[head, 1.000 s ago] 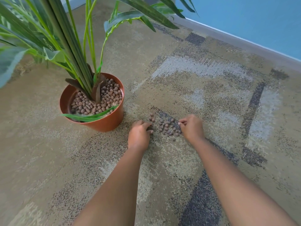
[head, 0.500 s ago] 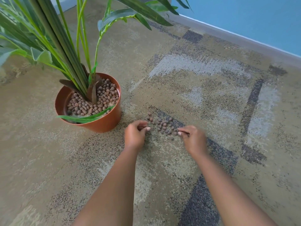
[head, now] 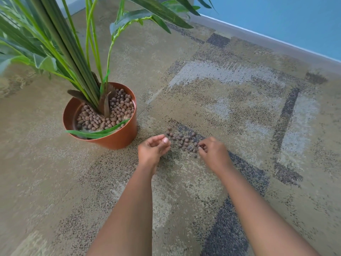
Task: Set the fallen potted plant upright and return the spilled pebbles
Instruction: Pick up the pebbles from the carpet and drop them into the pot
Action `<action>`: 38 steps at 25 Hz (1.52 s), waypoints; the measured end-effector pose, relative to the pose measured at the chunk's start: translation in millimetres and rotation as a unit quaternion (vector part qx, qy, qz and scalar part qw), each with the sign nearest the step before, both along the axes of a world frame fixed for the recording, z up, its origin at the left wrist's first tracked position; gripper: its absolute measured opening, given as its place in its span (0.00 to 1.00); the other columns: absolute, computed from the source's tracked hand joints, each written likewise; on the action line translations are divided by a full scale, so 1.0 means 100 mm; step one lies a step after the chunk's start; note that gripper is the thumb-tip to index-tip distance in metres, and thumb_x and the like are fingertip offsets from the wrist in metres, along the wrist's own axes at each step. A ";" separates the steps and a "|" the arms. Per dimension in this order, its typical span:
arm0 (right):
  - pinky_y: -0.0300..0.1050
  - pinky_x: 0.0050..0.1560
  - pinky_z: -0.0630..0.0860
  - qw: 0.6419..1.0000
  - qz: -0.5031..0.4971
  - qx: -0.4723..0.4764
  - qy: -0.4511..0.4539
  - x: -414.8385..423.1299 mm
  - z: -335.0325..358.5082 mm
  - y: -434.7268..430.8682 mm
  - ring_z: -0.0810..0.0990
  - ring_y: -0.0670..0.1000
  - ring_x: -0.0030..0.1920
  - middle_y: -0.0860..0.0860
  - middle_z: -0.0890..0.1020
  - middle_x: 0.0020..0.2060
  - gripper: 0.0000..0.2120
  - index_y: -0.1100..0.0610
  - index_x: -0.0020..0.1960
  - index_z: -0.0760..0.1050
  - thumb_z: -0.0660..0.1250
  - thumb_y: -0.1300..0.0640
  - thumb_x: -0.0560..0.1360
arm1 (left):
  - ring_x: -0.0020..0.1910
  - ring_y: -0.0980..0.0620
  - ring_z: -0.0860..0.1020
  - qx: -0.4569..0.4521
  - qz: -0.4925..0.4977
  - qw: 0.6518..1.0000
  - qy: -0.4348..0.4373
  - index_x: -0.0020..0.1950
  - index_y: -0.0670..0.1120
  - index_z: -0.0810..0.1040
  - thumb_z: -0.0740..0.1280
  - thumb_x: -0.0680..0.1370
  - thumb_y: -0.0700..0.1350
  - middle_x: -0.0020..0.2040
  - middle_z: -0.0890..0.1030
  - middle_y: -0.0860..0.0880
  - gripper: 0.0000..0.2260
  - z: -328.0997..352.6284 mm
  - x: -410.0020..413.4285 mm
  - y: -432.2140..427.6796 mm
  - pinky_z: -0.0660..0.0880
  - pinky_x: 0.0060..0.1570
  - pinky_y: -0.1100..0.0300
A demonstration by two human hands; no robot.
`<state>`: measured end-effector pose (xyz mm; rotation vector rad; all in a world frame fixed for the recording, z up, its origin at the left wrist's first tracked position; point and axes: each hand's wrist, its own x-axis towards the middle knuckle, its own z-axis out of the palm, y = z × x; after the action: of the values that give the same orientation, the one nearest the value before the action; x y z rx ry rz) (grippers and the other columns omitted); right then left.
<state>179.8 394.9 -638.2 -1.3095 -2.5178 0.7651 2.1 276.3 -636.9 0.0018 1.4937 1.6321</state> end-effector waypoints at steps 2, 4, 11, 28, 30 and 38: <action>0.39 0.41 0.82 0.999 -0.024 -0.037 0.030 0.04 0.03 -0.01 0.82 0.47 0.39 0.53 0.82 0.45 0.05 0.58 0.51 0.81 0.69 0.60 0.75 | 0.48 0.45 0.85 -0.039 -0.050 0.997 0.048 0.51 0.40 0.82 0.73 0.72 0.33 0.48 0.85 0.41 0.10 0.03 0.02 0.02 0.82 0.50 0.53; 0.39 0.41 0.83 0.998 -0.020 -0.048 0.035 0.08 0.02 -0.08 0.81 0.45 0.39 0.51 0.83 0.44 0.05 0.57 0.50 0.82 0.71 0.60 0.74 | 0.47 0.49 0.84 -0.114 -0.137 0.971 0.161 0.50 0.44 0.83 0.75 0.70 0.36 0.46 0.84 0.46 0.10 0.04 0.07 0.07 0.81 0.51 0.56; 0.39 0.50 0.81 0.999 -0.027 0.005 0.032 -0.05 -0.03 -0.33 0.78 0.46 0.42 0.53 0.82 0.46 0.10 0.60 0.54 0.81 0.71 0.60 0.74 | 0.36 0.58 0.78 -0.233 -0.294 0.832 0.409 0.58 0.45 0.82 0.76 0.73 0.40 0.41 0.82 0.53 0.15 0.05 0.31 0.32 0.73 0.37 0.69; 0.49 0.57 0.81 0.998 0.025 -0.021 -0.053 -0.38 0.05 -0.15 0.79 0.52 0.50 0.52 0.76 0.55 0.22 0.55 0.67 0.74 0.70 0.57 0.74 | 0.43 0.51 0.82 -0.210 -0.227 0.843 0.440 0.55 0.44 0.85 0.76 0.72 0.40 0.47 0.85 0.47 0.12 0.00 0.23 0.27 0.78 0.50 0.62; 0.47 0.58 0.80 0.997 0.039 -0.025 -0.056 -0.43 0.08 -0.17 0.76 0.50 0.48 0.51 0.74 0.54 0.21 0.54 0.67 0.74 0.70 0.58 0.74 | 0.46 0.47 0.80 -0.211 -0.258 0.814 0.477 0.55 0.43 0.85 0.76 0.71 0.41 0.50 0.84 0.45 0.12 -0.01 0.25 0.27 0.76 0.51 0.59; 0.41 0.40 0.77 0.995 0.061 -0.005 -0.081 -0.47 0.14 -0.16 0.73 0.46 0.37 0.48 0.71 0.41 0.08 0.61 0.52 0.80 0.64 0.61 0.78 | 0.42 0.50 0.79 -0.220 -0.252 0.825 0.455 0.53 0.45 0.86 0.76 0.71 0.40 0.48 0.84 0.46 0.11 -0.04 0.22 0.32 0.78 0.49 0.58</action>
<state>133.1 378.7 -624.0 -1.2780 -2.7480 0.7235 24.1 308.5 -641.1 0.9583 2.2922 0.8064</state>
